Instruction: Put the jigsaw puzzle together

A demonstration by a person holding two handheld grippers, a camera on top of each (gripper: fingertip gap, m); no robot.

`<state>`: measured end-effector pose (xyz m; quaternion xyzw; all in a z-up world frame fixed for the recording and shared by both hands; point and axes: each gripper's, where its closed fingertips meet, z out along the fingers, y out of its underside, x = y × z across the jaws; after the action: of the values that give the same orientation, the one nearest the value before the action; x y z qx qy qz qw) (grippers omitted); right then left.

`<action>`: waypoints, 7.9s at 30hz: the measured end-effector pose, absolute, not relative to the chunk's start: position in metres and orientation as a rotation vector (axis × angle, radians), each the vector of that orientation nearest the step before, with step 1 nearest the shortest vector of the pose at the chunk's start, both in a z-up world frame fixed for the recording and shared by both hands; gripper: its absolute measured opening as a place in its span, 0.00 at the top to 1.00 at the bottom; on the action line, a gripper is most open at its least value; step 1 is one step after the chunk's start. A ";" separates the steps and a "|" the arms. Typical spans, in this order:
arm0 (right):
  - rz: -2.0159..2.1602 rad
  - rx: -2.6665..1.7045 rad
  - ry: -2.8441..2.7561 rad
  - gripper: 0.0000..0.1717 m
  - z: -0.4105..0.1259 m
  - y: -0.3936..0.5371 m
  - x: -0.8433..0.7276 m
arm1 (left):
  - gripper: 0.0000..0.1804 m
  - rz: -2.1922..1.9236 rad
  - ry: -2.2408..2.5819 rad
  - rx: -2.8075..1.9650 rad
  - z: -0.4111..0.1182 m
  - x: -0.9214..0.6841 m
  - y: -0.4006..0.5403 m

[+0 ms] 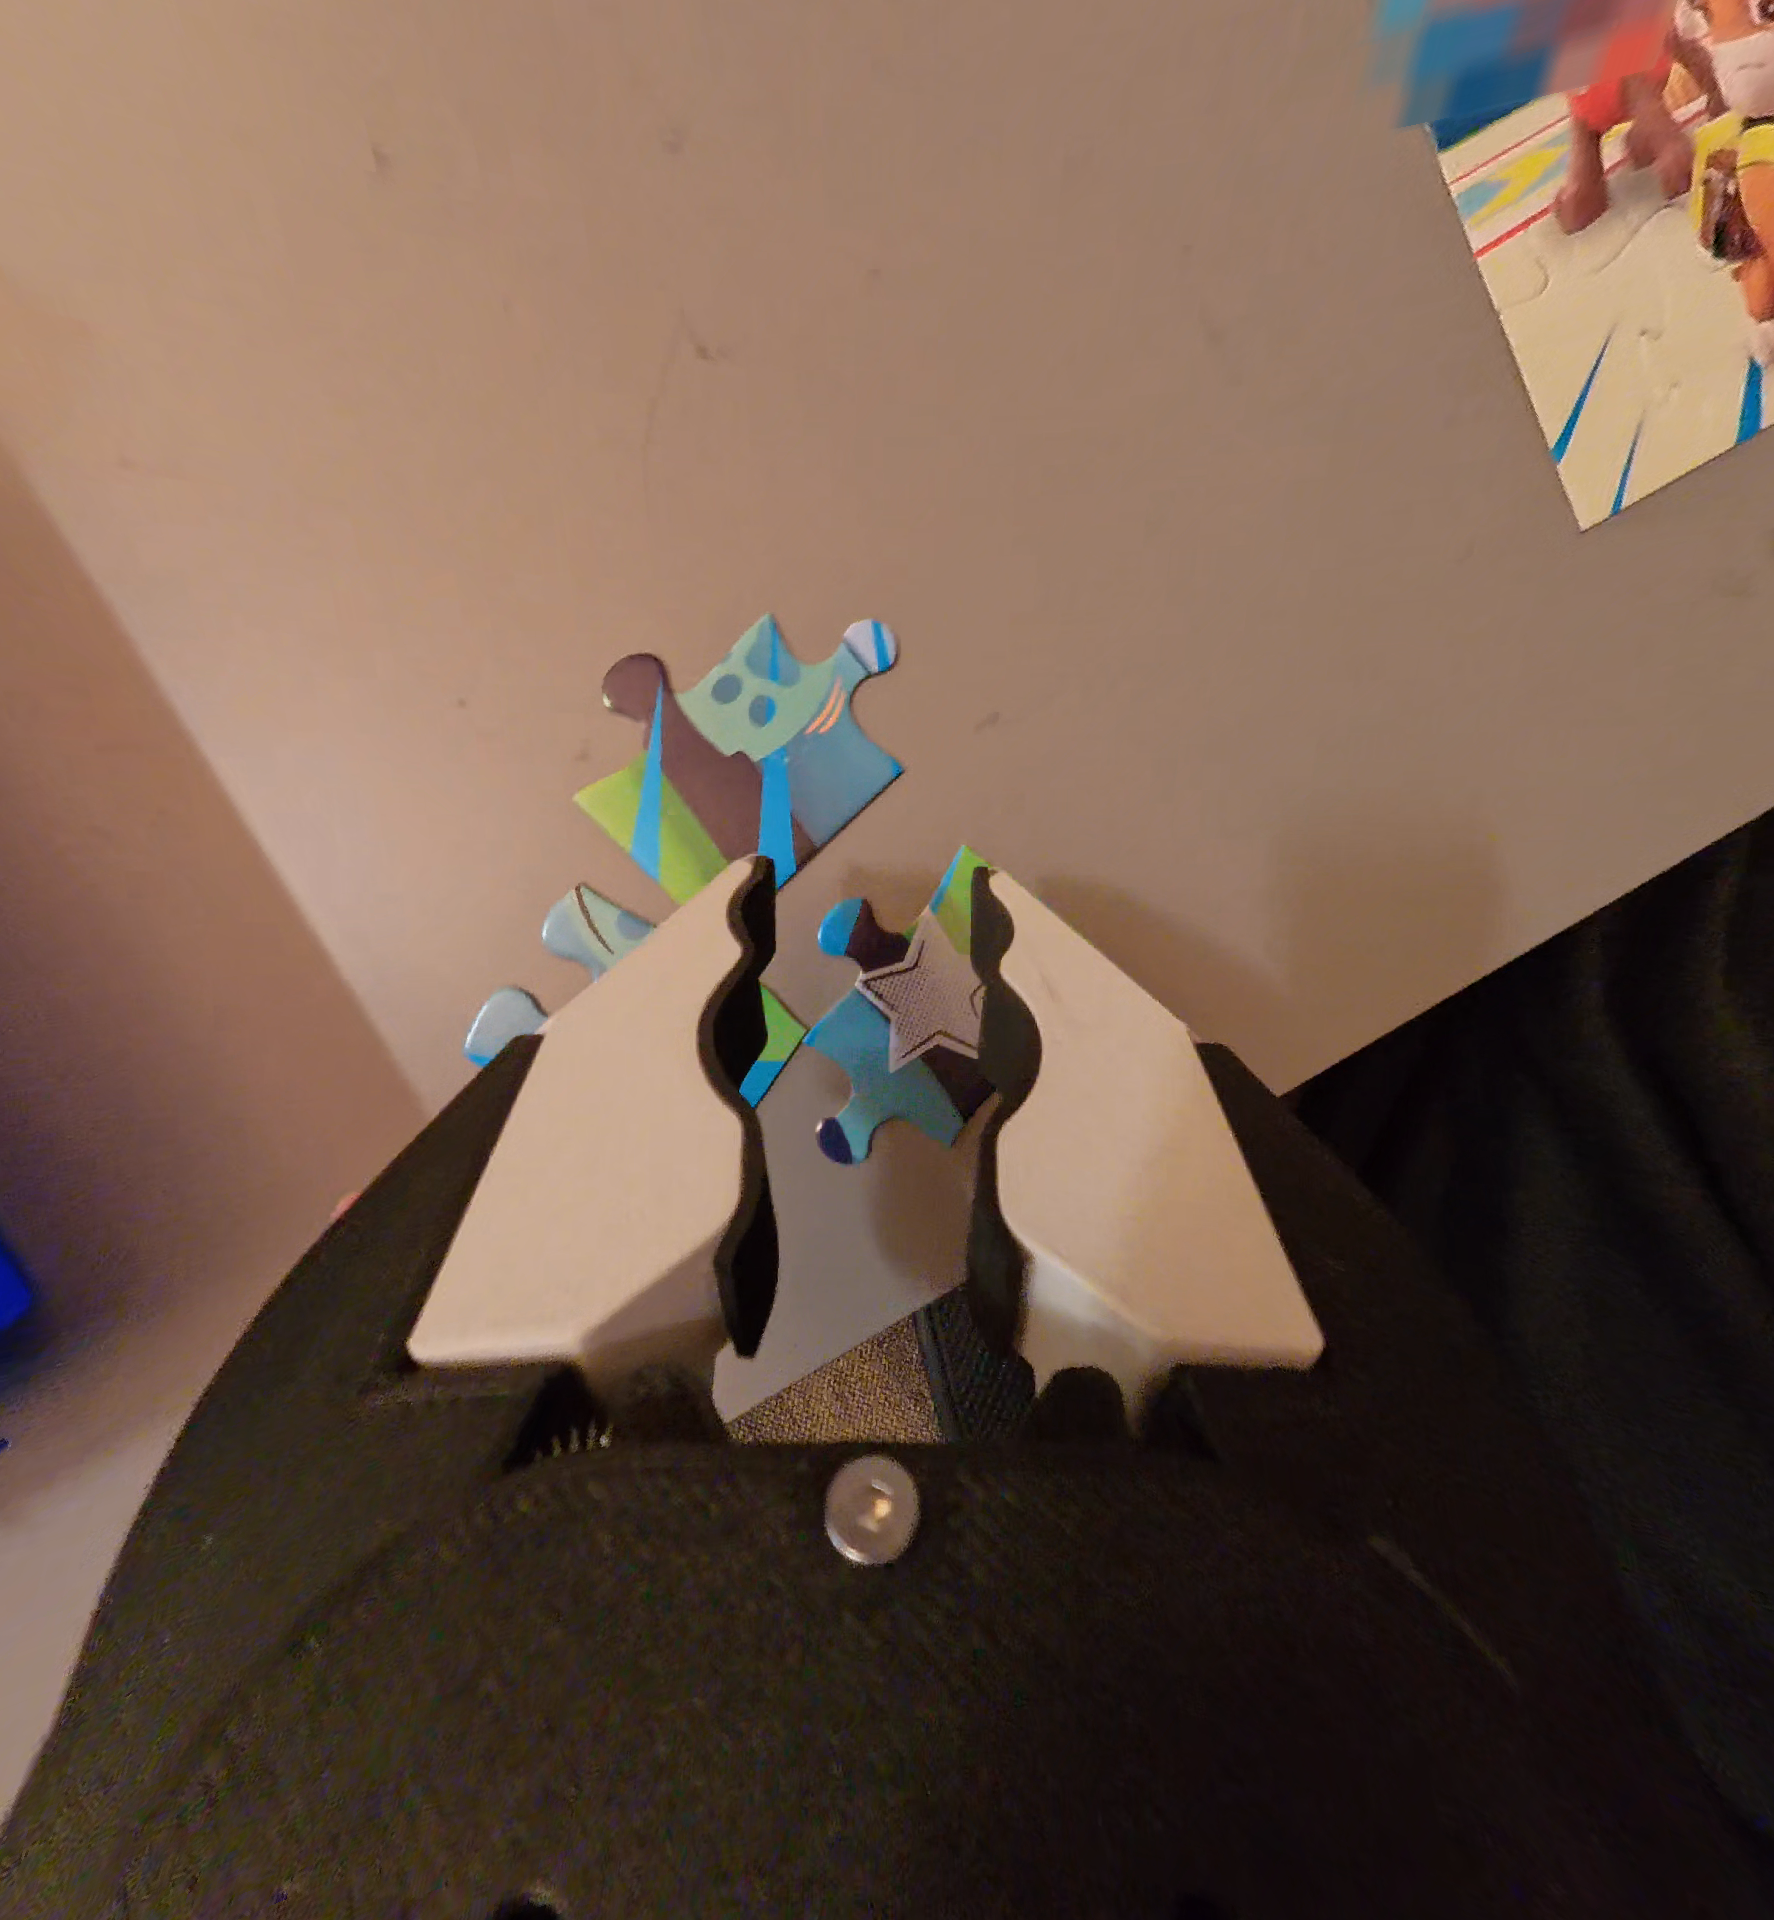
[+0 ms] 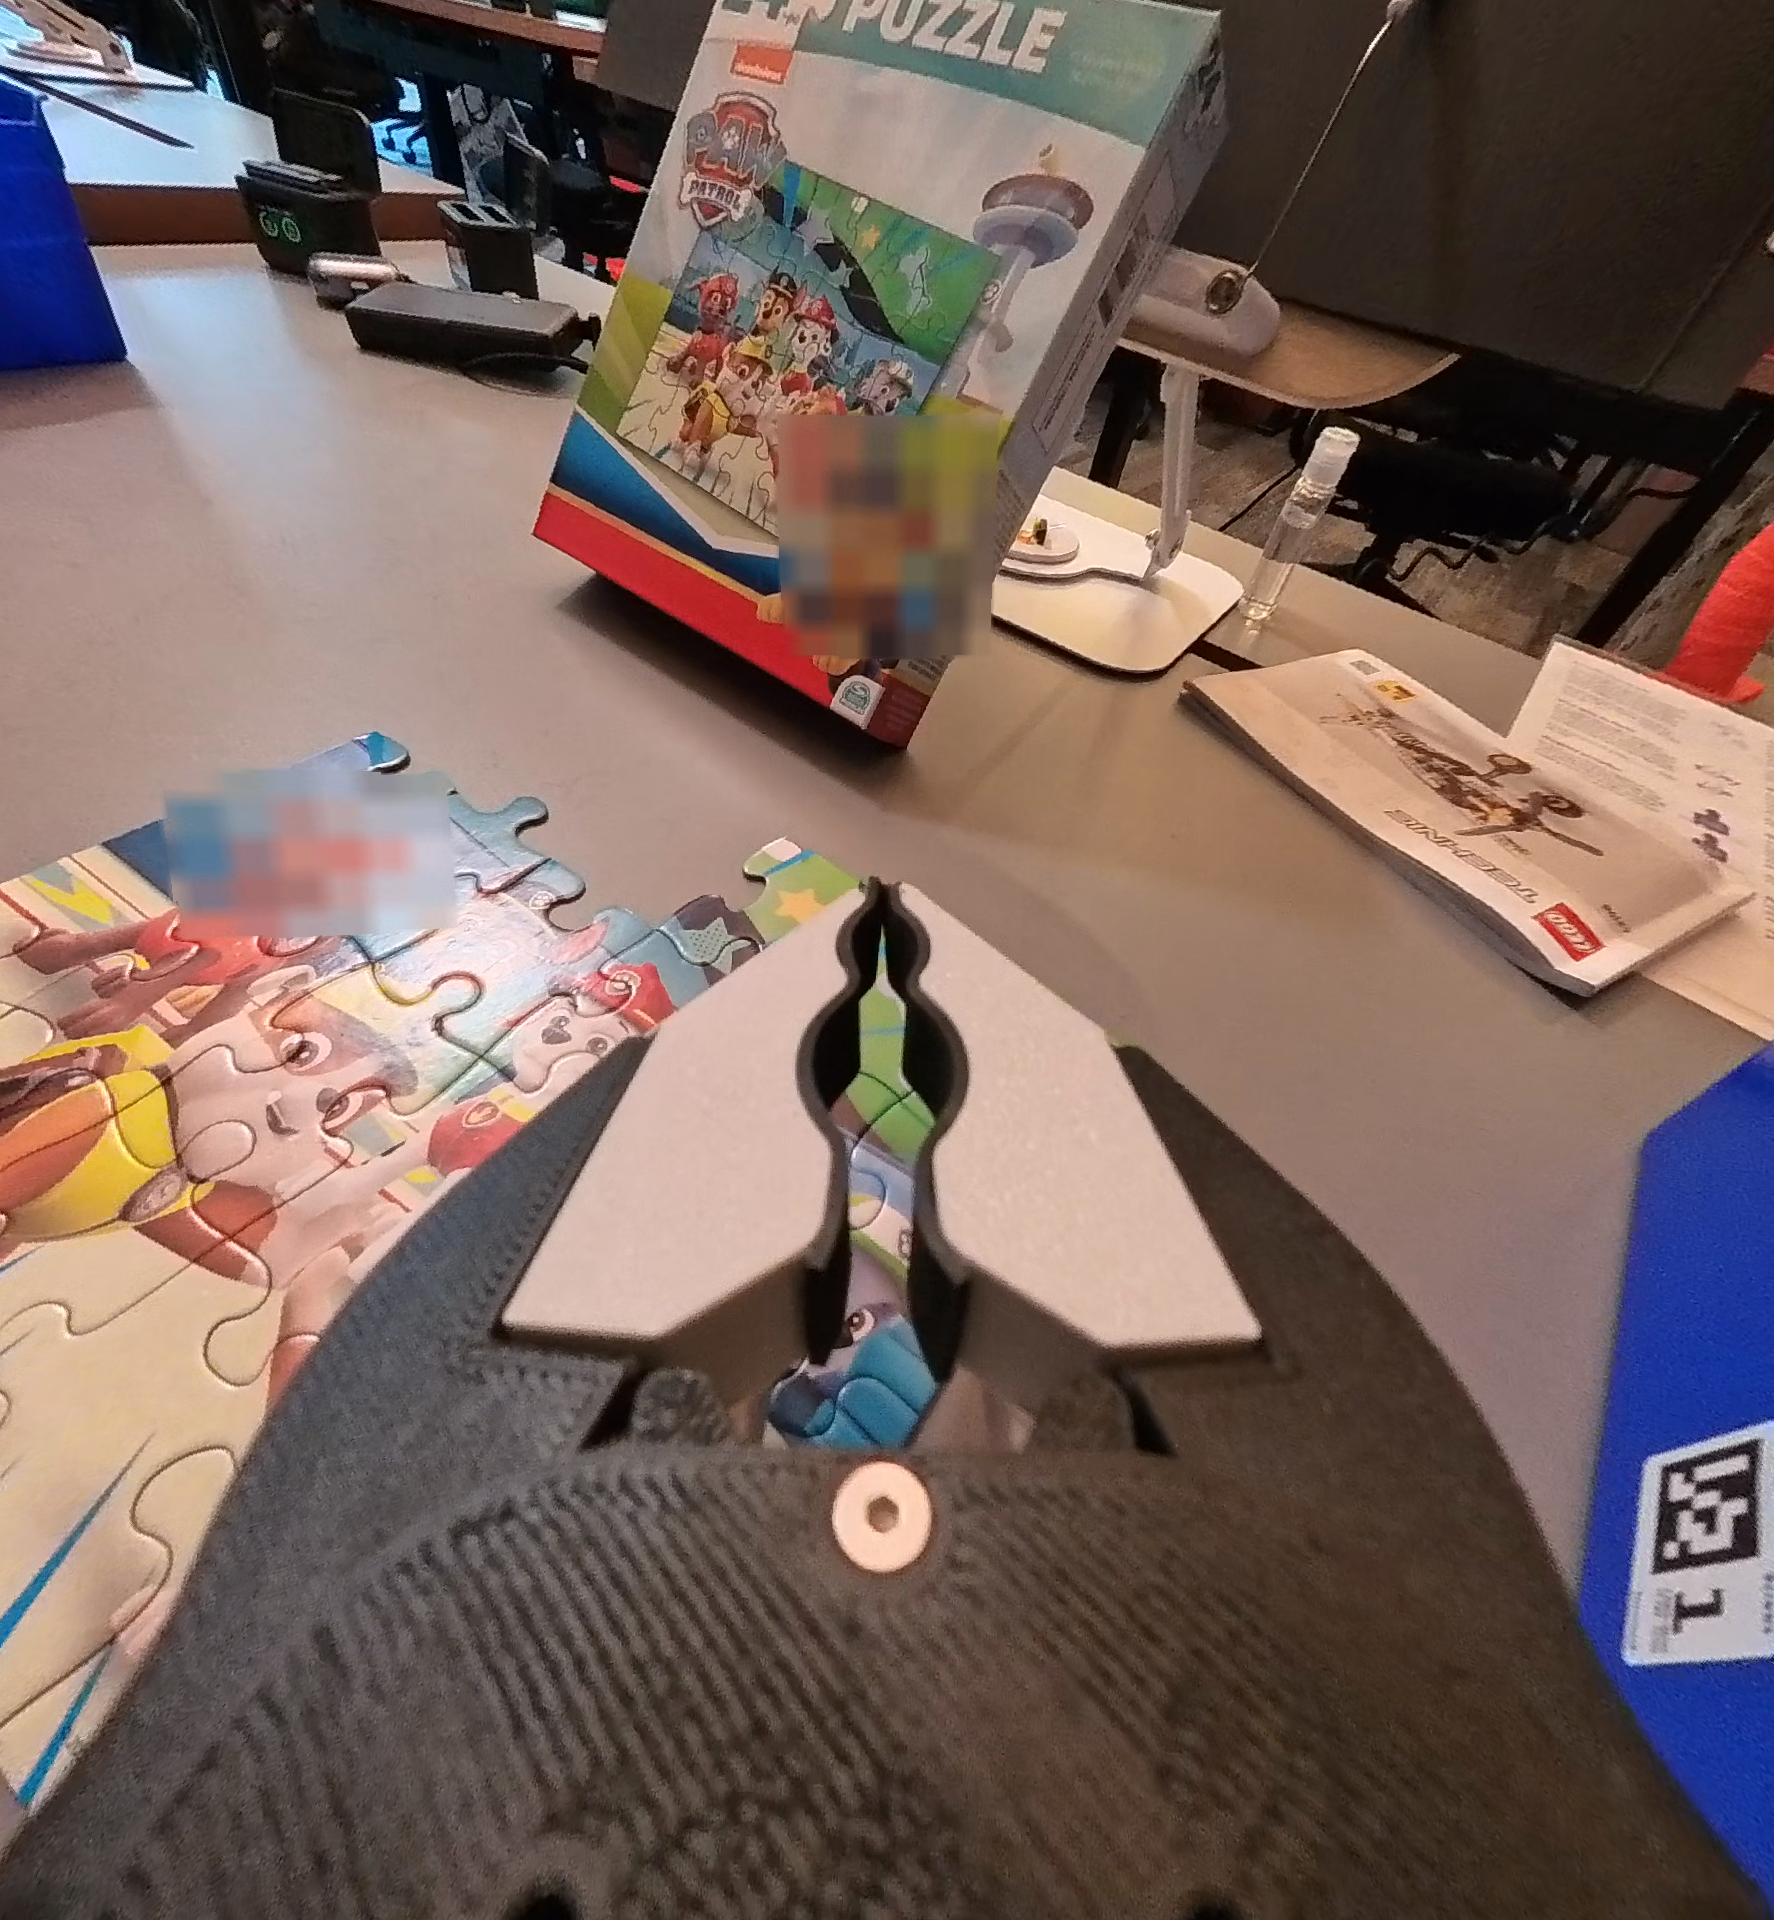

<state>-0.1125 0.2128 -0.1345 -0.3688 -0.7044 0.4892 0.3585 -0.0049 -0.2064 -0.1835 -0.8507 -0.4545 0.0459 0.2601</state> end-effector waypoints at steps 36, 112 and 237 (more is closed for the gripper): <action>1.204 -0.944 -1.786 1.00 -0.134 0.223 -0.115 | 0.80 0.058 -0.987 -2.367 -0.202 0.019 -0.233; 1.180 -0.884 -1.799 1.00 -0.129 0.215 -0.110 | 0.74 0.274 -0.639 -2.494 -0.205 0.057 -0.140; 0.996 -0.791 -2.394 0.76 -0.202 0.151 -0.129 | 0.73 0.080 -0.479 -2.299 -0.210 -0.135 0.112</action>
<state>-0.1295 0.1509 -0.2018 -0.2851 -0.8628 0.3589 0.2135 -0.1345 0.1125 -0.2098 -0.9028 -0.1882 0.0315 0.3854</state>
